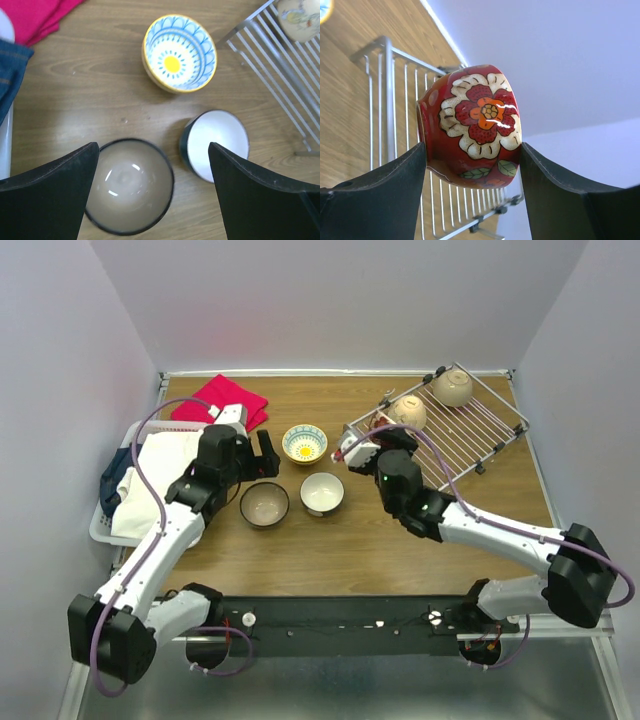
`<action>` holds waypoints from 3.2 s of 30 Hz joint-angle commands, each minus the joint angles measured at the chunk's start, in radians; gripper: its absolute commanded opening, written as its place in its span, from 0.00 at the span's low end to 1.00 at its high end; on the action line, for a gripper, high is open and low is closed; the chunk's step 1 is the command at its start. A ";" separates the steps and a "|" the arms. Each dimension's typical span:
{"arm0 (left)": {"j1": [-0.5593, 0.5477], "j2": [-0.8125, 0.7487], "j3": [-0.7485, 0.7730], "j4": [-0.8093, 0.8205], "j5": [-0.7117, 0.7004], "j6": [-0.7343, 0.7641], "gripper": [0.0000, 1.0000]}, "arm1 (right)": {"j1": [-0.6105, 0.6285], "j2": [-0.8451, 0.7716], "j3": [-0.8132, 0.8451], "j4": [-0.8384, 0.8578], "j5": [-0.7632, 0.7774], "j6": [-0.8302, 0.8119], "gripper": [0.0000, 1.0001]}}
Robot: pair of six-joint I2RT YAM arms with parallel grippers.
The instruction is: Unload the bowls from the dish rack
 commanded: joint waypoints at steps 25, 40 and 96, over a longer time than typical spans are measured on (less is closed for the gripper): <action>0.001 0.455 0.711 -0.416 0.248 -0.151 0.99 | 0.336 0.381 -0.120 1.144 0.029 -0.675 0.24; 0.001 0.544 0.736 -0.540 0.380 -0.198 0.95 | 0.404 0.489 -0.110 1.239 0.035 -0.745 0.25; -0.052 0.313 0.353 -0.310 -0.108 -0.002 0.00 | 0.370 0.029 -0.051 -0.221 0.190 0.609 1.00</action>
